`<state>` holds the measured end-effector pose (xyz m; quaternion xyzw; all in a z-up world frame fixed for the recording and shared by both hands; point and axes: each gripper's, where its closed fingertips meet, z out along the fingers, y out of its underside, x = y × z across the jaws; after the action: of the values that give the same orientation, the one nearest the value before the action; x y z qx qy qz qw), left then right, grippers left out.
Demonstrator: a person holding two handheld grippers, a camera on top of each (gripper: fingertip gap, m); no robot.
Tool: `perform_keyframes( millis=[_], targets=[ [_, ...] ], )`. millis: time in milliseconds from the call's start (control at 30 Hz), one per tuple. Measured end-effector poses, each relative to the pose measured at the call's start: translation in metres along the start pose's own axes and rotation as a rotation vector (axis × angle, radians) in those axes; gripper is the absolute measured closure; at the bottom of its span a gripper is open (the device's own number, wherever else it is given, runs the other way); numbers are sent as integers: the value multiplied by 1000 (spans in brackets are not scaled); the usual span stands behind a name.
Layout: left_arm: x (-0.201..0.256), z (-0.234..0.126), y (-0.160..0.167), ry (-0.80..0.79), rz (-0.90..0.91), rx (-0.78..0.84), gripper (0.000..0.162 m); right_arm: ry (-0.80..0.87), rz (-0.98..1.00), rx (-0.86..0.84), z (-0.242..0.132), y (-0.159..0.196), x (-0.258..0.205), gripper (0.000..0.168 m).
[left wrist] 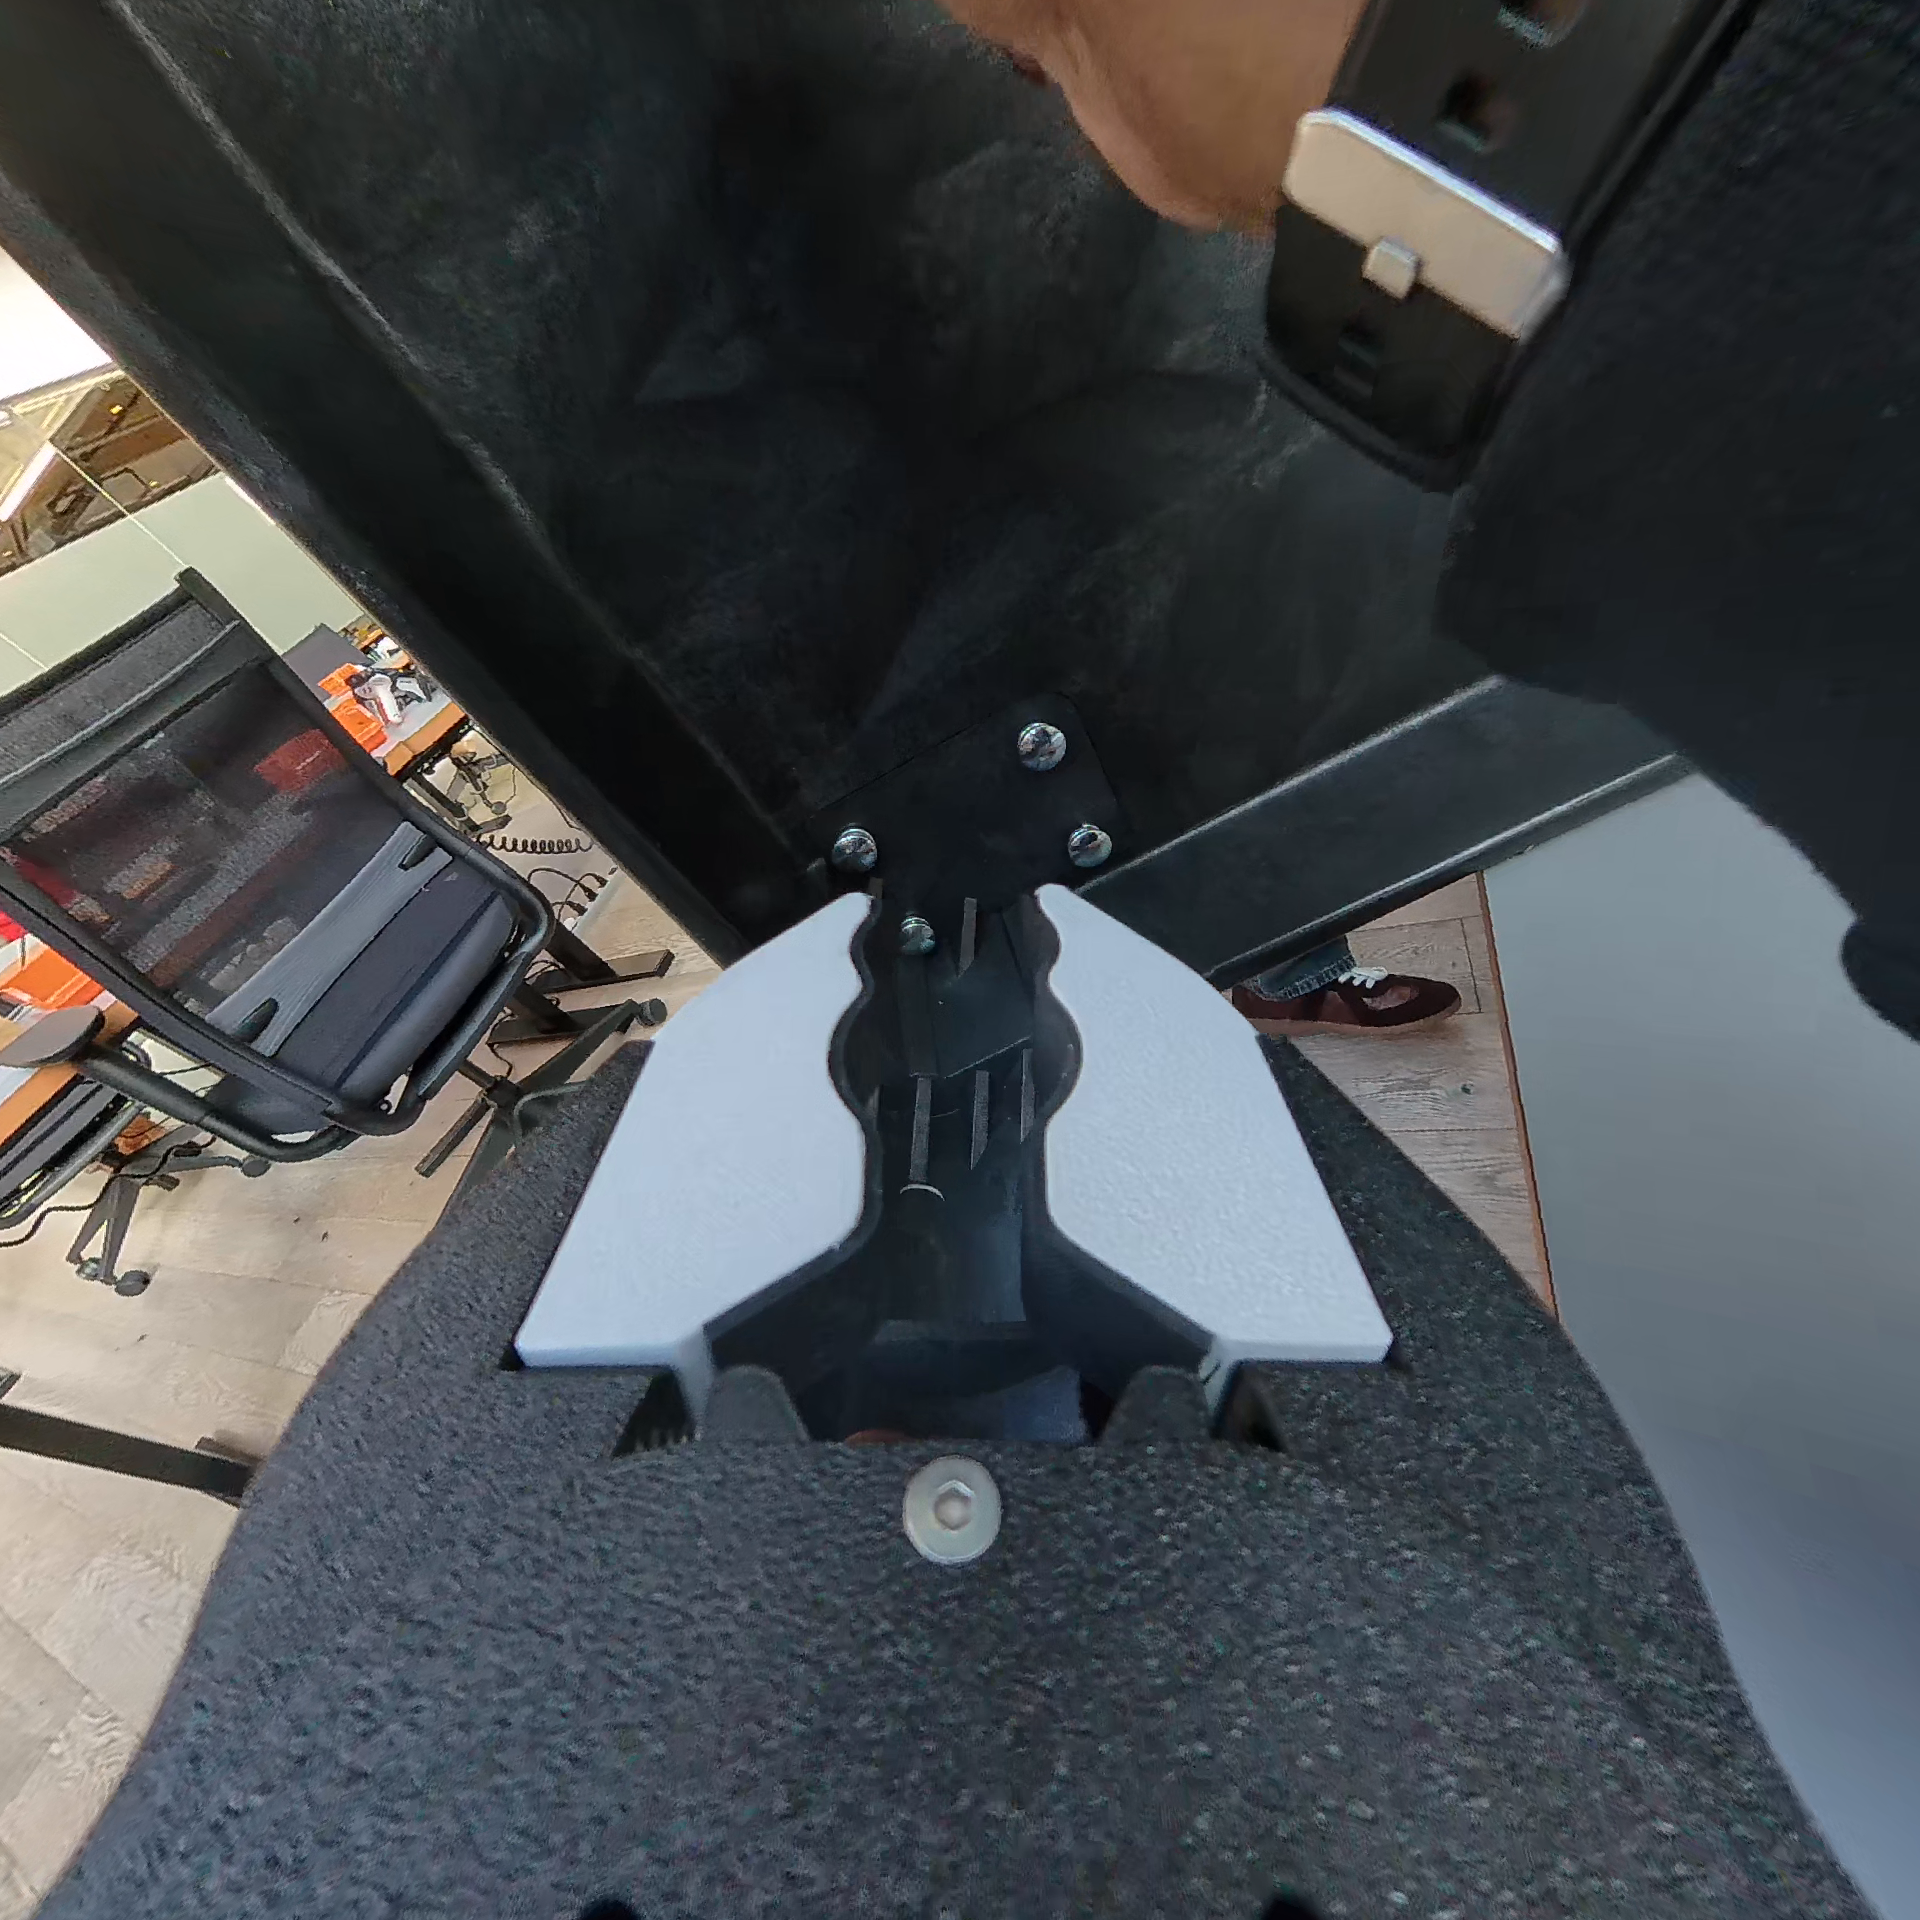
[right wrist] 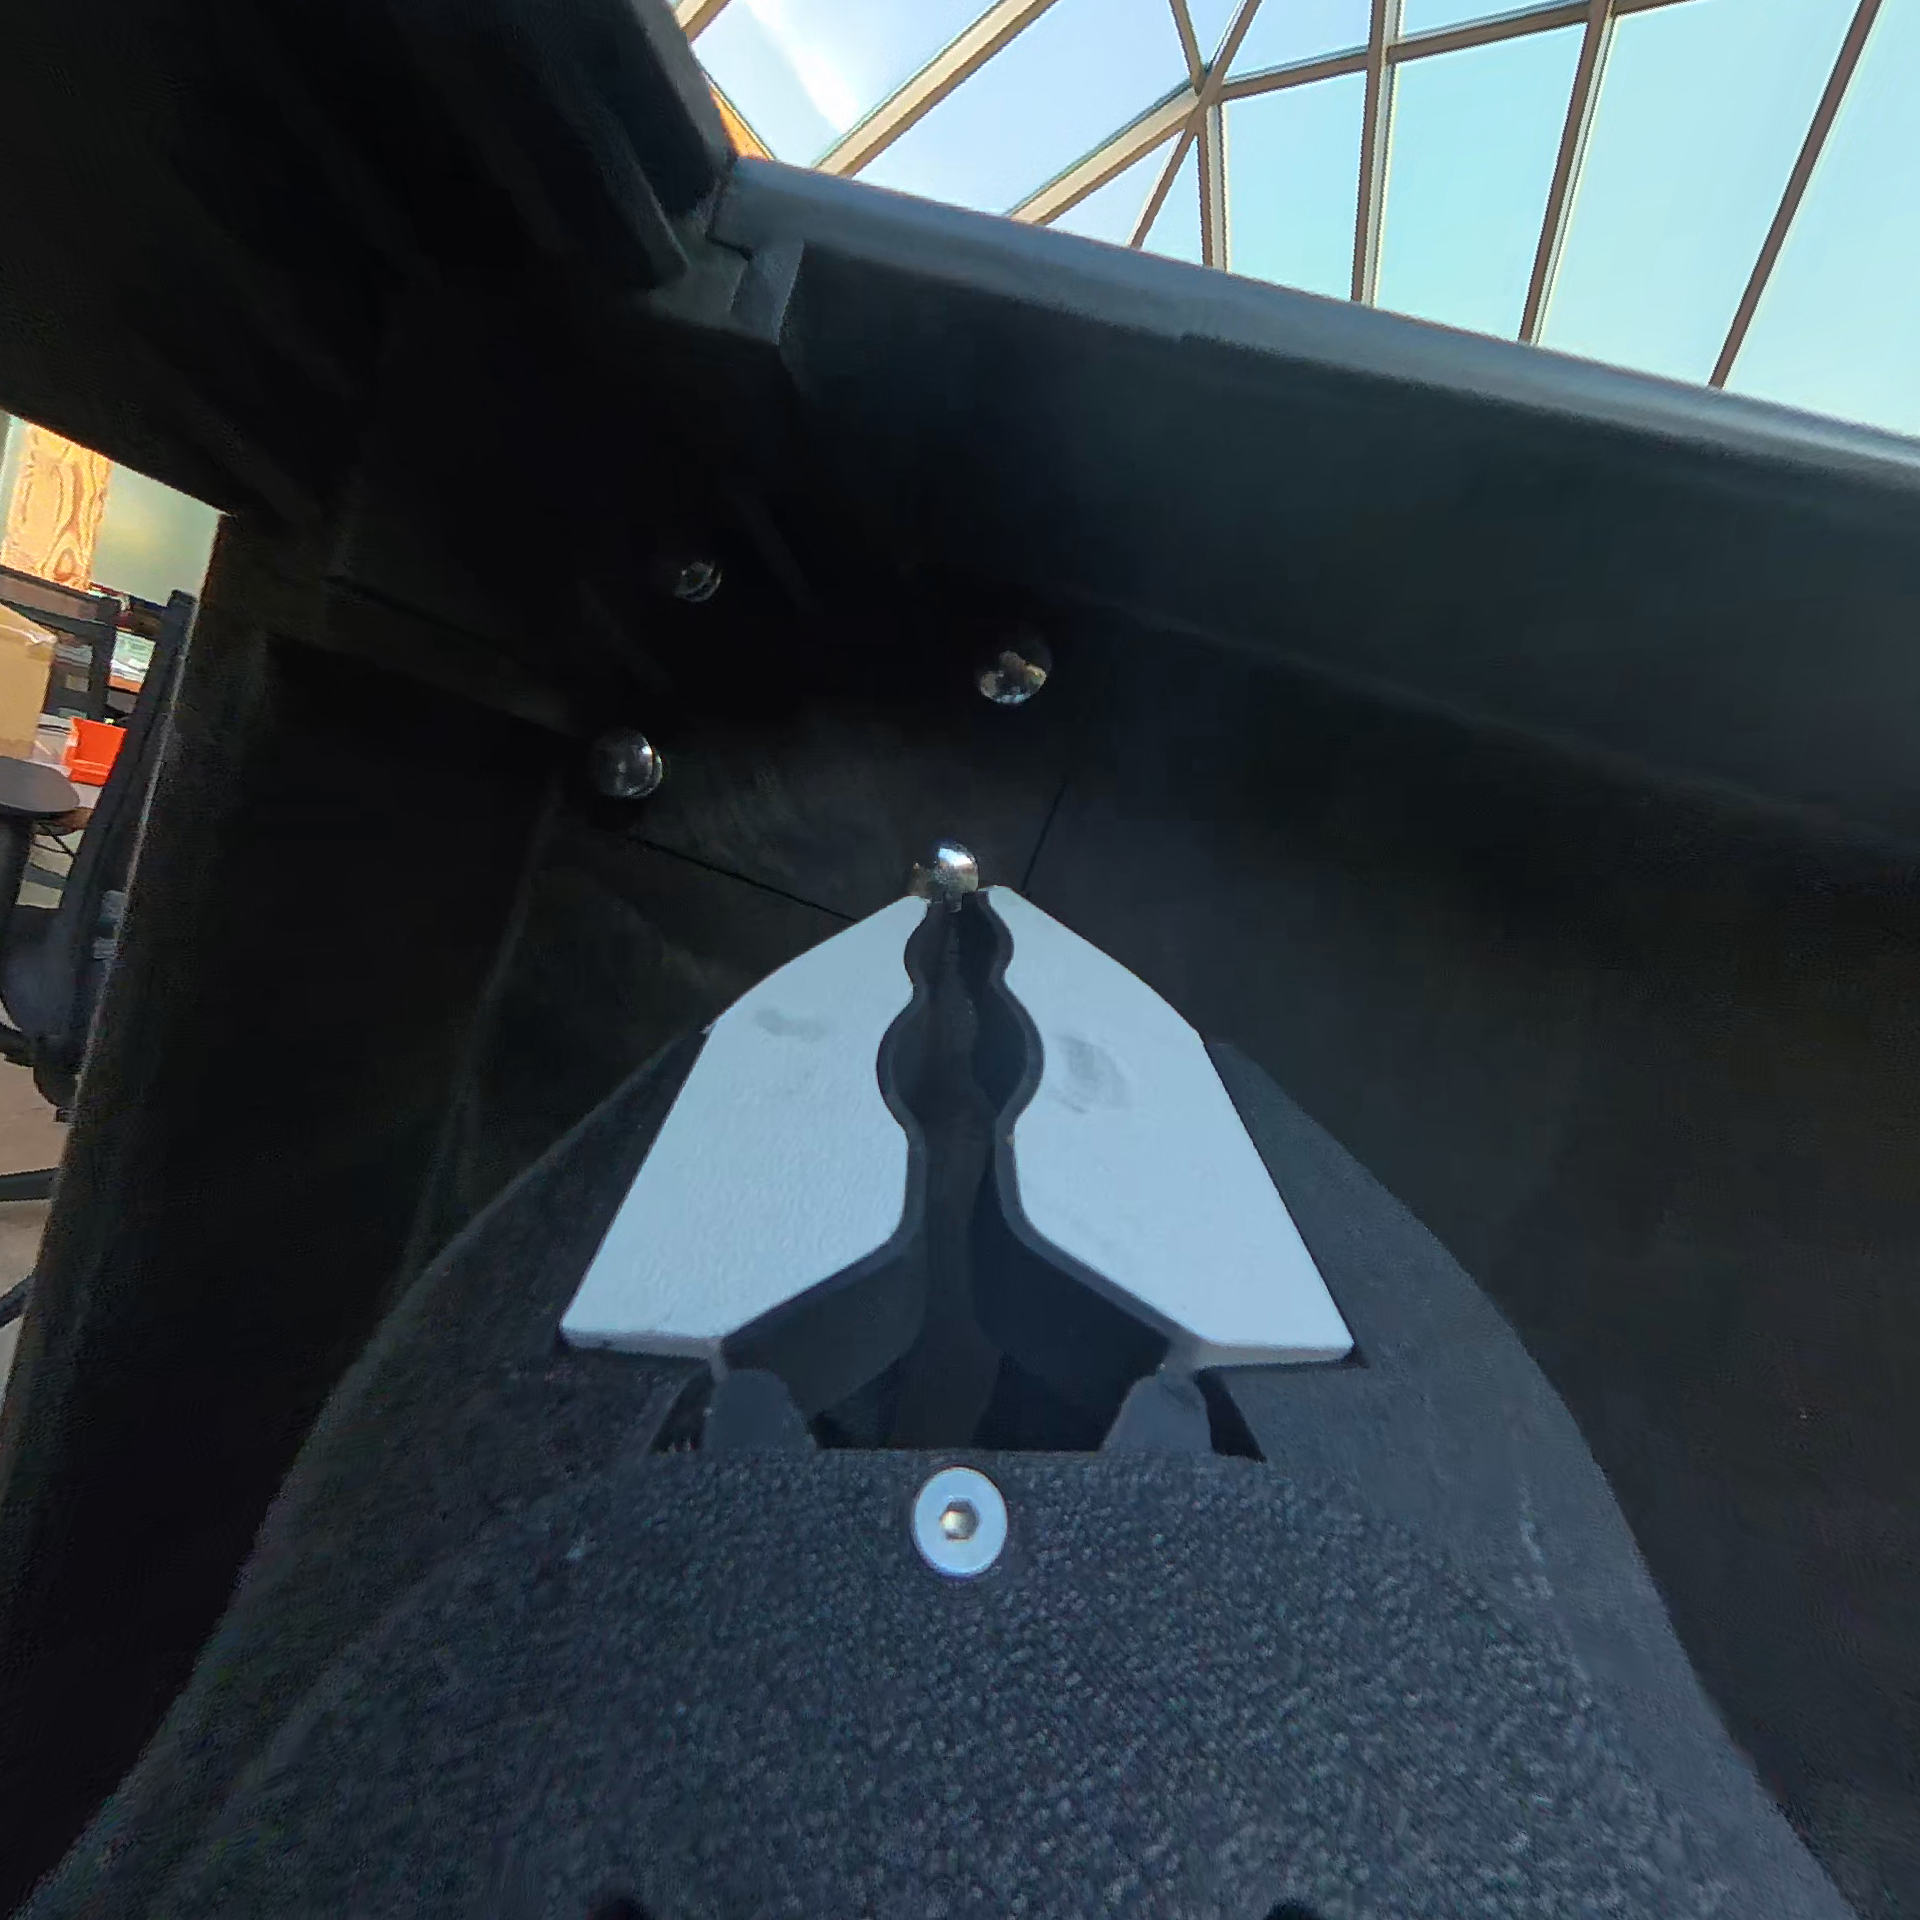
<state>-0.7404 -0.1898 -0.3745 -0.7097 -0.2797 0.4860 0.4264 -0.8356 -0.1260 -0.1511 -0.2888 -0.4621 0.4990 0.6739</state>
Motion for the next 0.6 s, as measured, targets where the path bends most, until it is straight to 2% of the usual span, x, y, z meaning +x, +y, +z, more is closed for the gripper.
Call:
perform_keyframes(
  millis=[100,200,433,533,600],
  targets=[
    [-1,0,-2,-5,4,11,137,-21,43,-7,-10,0,-1,162],
    [-1,-1,-4,-4,-4,22,137,-27,-23,16,-20,-11,0,158],
    [-2,-1,-6,-8,-21,27,137,2,-342,184,-37,-82,20,148],
    [0,-2,-7,-6,-7,34,137,15,-535,206,-30,-108,29,143],
    [0,-2,-8,-3,-8,37,137,6,-679,170,-17,-110,33,139]
  ],
)
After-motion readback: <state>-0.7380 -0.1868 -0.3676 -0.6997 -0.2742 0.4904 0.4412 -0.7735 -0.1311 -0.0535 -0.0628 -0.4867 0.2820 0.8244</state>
